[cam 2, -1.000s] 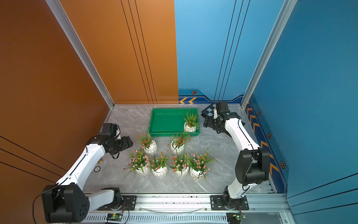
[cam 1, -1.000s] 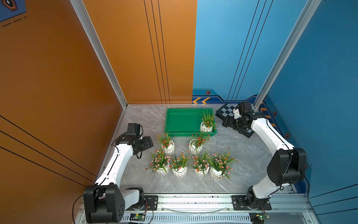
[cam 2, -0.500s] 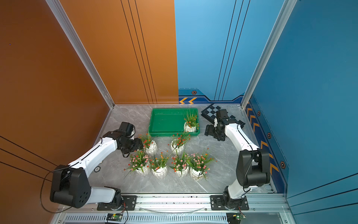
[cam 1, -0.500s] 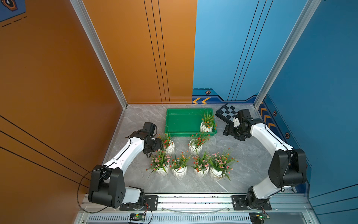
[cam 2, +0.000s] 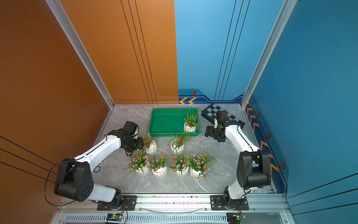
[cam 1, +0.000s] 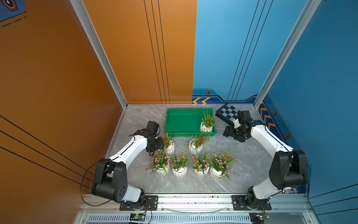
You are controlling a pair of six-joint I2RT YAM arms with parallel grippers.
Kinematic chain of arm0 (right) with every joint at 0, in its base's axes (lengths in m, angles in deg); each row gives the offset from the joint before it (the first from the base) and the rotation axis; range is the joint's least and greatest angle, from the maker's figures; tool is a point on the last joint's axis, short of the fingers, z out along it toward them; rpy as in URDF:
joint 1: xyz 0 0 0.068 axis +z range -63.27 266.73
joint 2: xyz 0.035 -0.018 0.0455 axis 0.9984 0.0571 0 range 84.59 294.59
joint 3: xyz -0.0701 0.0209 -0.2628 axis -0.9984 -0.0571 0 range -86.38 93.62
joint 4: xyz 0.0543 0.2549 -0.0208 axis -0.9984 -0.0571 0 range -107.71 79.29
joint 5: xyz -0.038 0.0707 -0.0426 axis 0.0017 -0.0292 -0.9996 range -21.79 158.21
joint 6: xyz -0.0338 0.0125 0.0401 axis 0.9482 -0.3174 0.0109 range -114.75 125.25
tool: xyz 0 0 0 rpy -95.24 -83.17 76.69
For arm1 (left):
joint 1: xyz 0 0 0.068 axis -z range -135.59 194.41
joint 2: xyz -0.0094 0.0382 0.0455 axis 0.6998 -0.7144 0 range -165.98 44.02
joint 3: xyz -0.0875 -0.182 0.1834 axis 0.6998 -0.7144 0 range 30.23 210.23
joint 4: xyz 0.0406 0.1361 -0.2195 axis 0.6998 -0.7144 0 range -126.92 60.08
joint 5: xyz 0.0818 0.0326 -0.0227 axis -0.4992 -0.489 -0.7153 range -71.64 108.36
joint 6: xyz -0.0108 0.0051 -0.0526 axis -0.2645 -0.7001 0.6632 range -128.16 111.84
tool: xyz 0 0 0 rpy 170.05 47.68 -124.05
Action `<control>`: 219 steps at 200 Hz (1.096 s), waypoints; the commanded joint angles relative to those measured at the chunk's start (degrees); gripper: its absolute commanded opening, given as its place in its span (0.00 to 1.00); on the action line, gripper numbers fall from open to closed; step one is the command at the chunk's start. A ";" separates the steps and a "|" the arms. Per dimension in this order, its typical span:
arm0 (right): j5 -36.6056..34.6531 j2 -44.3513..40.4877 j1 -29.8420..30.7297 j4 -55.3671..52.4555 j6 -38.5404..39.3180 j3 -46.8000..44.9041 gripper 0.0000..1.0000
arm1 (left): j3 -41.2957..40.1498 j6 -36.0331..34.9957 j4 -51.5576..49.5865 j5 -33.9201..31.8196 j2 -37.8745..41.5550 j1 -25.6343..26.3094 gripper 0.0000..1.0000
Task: Put the potted gypsophila into the storage box
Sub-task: Pick up the baby's breath potted plant from the center of the board.
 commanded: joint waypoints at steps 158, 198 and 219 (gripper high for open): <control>-1.28 -2.41 -0.58 1.09 0.85 -2.20 0.85 | 2.27 -0.18 -0.55 -1.50 -0.37 1.40 0.01; -1.27 -3.02 -0.80 1.12 0.87 -2.80 0.85 | 2.31 -0.37 -0.70 -1.71 0.86 1.31 0.00; -1.21 -3.20 -0.93 1.14 0.88 -3.08 0.85 | 4.04 -0.63 -1.40 -1.97 1.37 1.29 0.00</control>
